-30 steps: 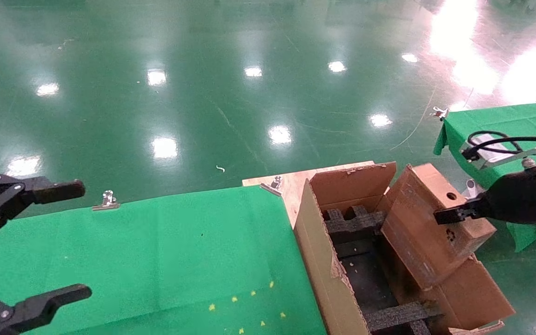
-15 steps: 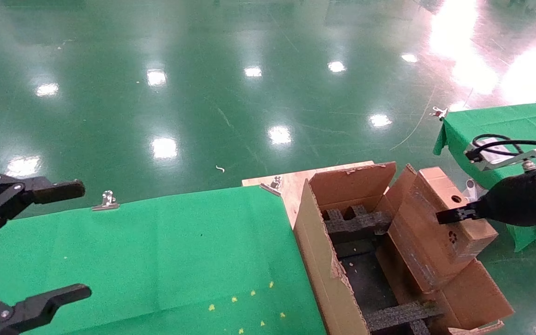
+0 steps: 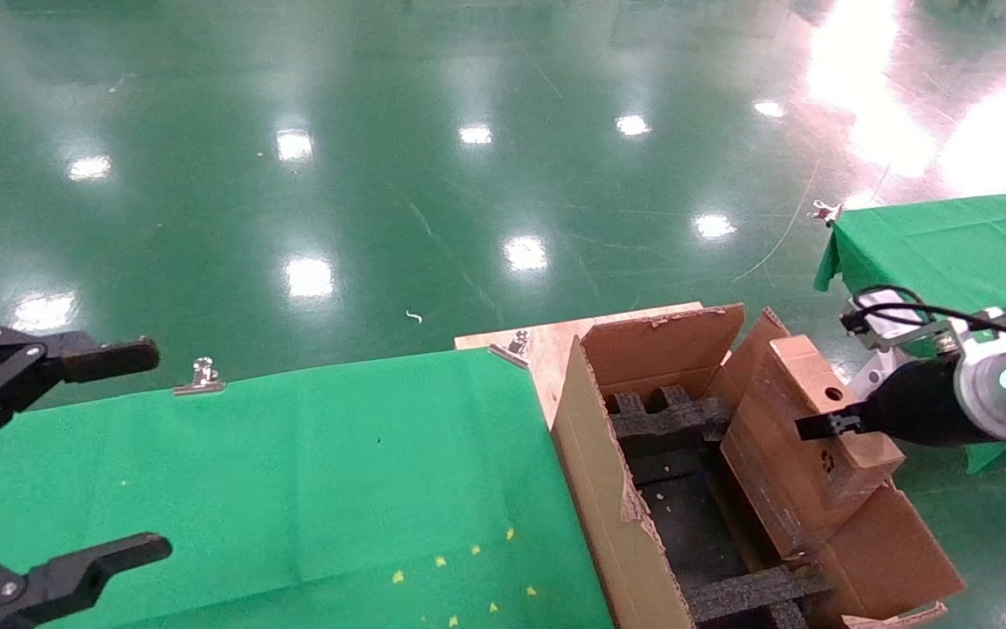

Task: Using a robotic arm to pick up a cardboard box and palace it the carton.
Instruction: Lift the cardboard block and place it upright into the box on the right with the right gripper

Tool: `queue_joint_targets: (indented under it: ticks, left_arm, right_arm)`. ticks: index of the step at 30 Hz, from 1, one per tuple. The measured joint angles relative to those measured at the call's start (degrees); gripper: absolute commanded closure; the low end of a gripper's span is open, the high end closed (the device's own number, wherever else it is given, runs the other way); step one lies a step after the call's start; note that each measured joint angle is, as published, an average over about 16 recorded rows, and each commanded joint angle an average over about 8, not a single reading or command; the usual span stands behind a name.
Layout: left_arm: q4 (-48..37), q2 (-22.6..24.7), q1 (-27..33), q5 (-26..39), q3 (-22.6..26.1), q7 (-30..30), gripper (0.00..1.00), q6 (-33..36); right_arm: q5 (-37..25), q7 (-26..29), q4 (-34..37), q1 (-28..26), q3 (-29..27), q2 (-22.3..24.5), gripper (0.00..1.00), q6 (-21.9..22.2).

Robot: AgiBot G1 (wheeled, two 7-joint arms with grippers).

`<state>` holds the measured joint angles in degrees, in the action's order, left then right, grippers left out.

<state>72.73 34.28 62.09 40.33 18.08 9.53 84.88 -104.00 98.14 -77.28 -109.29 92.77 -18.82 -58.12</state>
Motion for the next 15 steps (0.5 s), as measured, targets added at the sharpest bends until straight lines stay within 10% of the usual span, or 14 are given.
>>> queue_joint_targets:
  ticks: [15]
  left_arm:
    - [0.0,-0.01,0.01,-0.02,0.02,-0.01,0.0,-0.01]
  right_arm:
    - [-4.68,5.18,1.54,7.41,3.09,-2.61,1.0,8.73]
